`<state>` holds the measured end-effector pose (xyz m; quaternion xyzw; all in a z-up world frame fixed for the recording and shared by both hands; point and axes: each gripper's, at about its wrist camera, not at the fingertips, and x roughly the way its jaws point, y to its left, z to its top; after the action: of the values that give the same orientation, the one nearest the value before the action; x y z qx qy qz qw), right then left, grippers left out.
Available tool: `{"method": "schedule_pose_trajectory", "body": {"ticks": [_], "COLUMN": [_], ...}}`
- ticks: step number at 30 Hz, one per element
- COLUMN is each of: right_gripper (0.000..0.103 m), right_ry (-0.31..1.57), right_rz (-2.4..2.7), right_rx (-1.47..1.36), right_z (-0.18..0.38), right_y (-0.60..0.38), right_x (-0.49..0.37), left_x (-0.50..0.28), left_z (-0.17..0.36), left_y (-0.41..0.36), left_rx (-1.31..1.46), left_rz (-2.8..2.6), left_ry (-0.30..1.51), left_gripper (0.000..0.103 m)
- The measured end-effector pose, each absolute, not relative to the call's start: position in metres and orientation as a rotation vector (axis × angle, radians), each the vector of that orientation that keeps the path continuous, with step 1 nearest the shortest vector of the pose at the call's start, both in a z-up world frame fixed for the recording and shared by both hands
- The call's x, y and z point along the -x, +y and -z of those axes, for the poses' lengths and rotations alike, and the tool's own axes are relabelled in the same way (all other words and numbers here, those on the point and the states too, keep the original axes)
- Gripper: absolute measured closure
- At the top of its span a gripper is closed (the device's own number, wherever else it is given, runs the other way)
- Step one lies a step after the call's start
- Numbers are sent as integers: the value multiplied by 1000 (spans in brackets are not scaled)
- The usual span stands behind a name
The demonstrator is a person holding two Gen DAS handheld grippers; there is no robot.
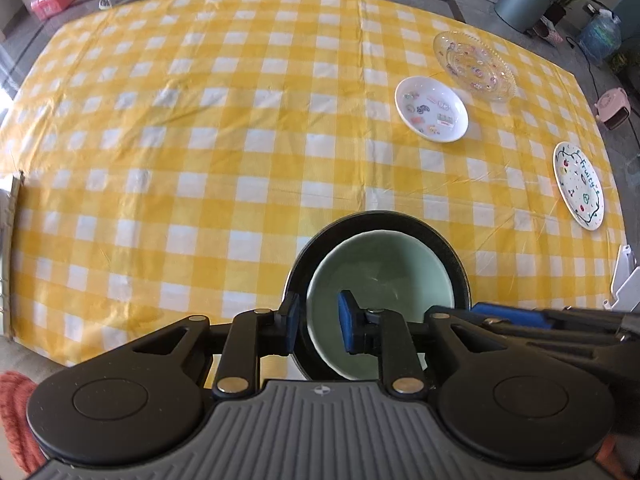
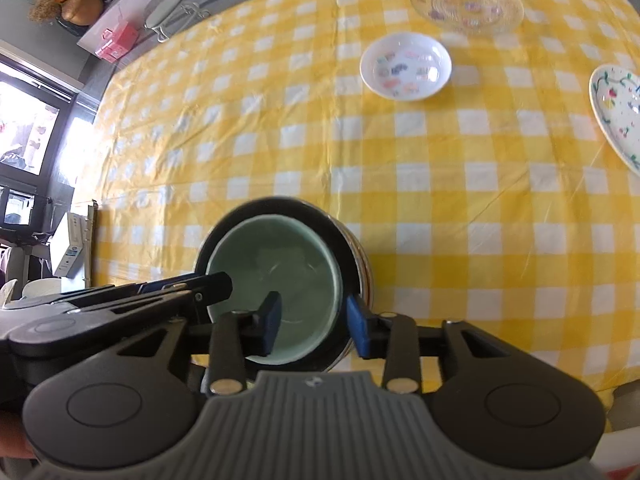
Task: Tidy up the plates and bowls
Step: 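Lower the green bowl into the steel bowl stack and open both grippers, then move both grippers to the white 'Fruity' plate rim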
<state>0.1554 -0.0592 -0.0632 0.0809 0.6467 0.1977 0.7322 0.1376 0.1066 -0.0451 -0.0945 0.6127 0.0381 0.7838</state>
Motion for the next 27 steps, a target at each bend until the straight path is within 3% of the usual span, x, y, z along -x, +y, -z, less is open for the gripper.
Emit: {"method": "schedule_pose_trajectory", "body": {"ticks": [8, 17, 27], "right_gripper": [57, 50, 49], "right_ry": [1342, 1076, 857], "right_rz": [-438, -409, -321], "right_rx": [-191, -128, -217], "right_z": [39, 11, 36], "right_y": [-81, -125, -209], "right_x": [-148, -119, -104], "left_x": [-123, -98, -81], "left_z": [17, -2, -1], "left_y": [97, 72, 27], "left_rx": [201, 207, 306], "left_rz": [9, 82, 212], "left_ry": [1190, 989, 775], "left_gripper": [76, 76, 76]}}
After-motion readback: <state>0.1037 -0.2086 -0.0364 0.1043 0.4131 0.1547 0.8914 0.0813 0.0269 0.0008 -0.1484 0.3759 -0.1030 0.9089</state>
